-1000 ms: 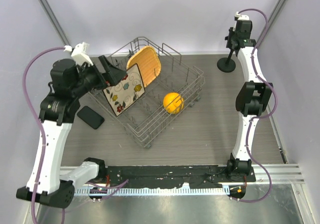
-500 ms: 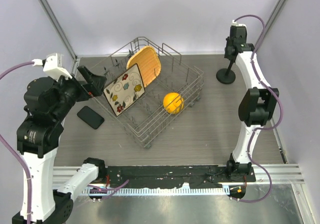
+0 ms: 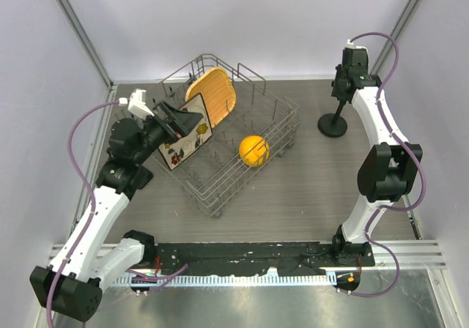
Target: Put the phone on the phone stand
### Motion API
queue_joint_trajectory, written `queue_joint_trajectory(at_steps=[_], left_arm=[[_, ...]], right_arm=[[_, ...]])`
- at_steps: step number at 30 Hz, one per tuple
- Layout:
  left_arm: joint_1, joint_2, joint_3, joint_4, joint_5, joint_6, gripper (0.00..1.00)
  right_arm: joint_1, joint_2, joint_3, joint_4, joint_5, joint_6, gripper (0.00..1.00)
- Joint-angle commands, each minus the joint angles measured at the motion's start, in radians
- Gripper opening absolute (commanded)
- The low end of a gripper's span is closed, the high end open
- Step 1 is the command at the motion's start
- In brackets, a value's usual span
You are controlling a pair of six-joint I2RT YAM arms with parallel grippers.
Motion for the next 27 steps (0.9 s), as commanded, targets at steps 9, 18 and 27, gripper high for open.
queue_joint_trajectory(at_steps=[9,18,27], left_arm=[[-0.130,0.036,0.026,0.363,-0.098,0.206,0.90],[-0.132,0.087,0.127,0.278,-0.044,0.275,0.91],[-0.130,0.146,0.245,0.171,-0.080,0.316,0.91]], right_arm=[[-0.002,-0.101,-0.034,0.011,-0.044,0.034,0.00],[-0.002,-0.167,-0.109,0.002,-0.027,0.031,0.00],[-0.002,-0.286,-0.210,-0.031,-0.030,0.044,0.01]])
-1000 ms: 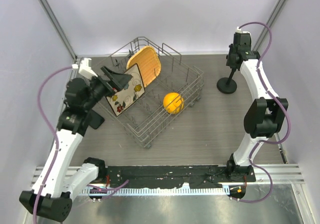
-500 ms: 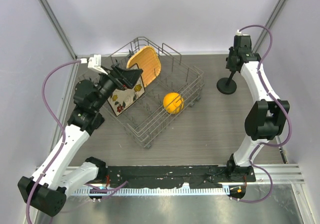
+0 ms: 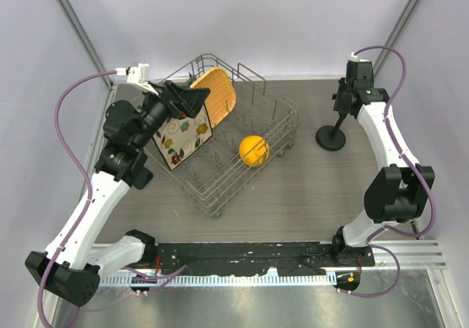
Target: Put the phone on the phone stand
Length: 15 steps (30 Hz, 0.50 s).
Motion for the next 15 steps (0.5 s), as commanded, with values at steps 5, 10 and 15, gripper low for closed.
queue_joint_trajectory(at_steps=[5,10,15], left_arm=[[0.001,0.065,0.139,-0.062,0.004,0.036,0.91],[0.001,0.114,0.271,-0.182,0.006,0.050,0.92],[0.001,0.107,0.309,-0.405,-0.086,0.007,0.96]], right_arm=[[0.038,-0.143,-0.096,0.002,0.016,0.029,0.00],[0.081,-0.179,-0.162,0.001,0.038,0.051,0.00],[0.124,-0.219,-0.263,0.014,0.082,0.072,0.00]])
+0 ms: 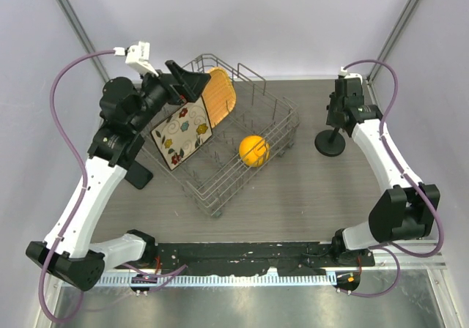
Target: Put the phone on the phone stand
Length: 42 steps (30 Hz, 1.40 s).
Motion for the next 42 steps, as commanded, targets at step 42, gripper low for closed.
queue_joint_trajectory(at_steps=[42], left_arm=[[0.576,-0.182,-0.232,-0.666,-0.149,-0.158,0.95]], right_arm=[[0.103,-0.398,-0.253,0.095,-0.077,0.035,0.00]])
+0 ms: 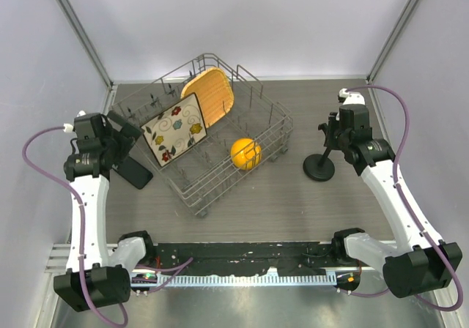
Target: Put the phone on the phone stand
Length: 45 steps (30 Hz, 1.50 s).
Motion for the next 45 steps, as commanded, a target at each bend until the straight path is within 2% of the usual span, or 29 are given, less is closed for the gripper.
queue_joint_trajectory(at_steps=[1,2,6,9,12,20,25,28,32,34,35,36,40,45], left_arm=[[-0.006,-0.037,0.055,0.033,-0.029,0.124,0.95],[-0.008,-0.037,0.057,0.027,-0.055,0.124,0.95],[-0.005,-0.014,0.072,-0.064,-0.372,0.042,1.00],[0.029,0.009,0.072,-0.113,-0.442,-0.055,1.00],[0.049,0.043,0.067,-0.119,-0.430,-0.116,1.00],[0.119,0.136,-0.112,0.031,-0.192,-0.230,1.00],[0.119,0.222,-0.144,0.082,-0.204,-0.184,1.00],[0.116,0.271,-0.135,0.082,-0.213,-0.146,1.00],[0.118,0.352,-0.124,0.050,-0.227,-0.135,1.00],[0.119,0.408,-0.117,0.042,-0.209,-0.129,1.00],[0.118,0.424,-0.117,0.045,-0.201,-0.129,1.00],[0.118,0.454,-0.117,0.043,-0.197,-0.130,1.00],[0.119,0.497,-0.123,0.056,-0.190,-0.130,1.00],[0.119,0.480,-0.149,0.128,-0.201,-0.103,1.00]], right_arm=[[0.005,-0.003,0.026,0.086,-0.024,0.014,0.00],[0.007,-0.001,0.027,0.086,-0.024,0.016,0.01],[0.008,-0.001,0.032,0.077,0.001,0.019,0.00],[0.013,-0.004,0.032,0.069,0.019,0.016,0.00],[0.024,-0.012,0.029,0.059,0.037,-0.001,0.00],[0.067,-0.050,0.001,0.032,0.126,0.000,0.00],[0.070,-0.108,-0.026,0.037,0.113,0.006,0.01],[0.071,-0.128,-0.036,0.048,0.111,0.002,0.05],[0.078,-0.122,-0.043,0.057,0.113,0.002,0.30],[0.084,-0.116,-0.042,0.057,0.116,0.003,0.37],[0.085,-0.115,-0.043,0.056,0.122,0.005,0.46],[0.088,-0.116,-0.043,0.055,0.128,0.006,0.49],[0.099,-0.127,-0.045,0.054,0.137,0.009,0.59],[0.102,-0.133,-0.043,0.052,0.114,0.005,0.61]])
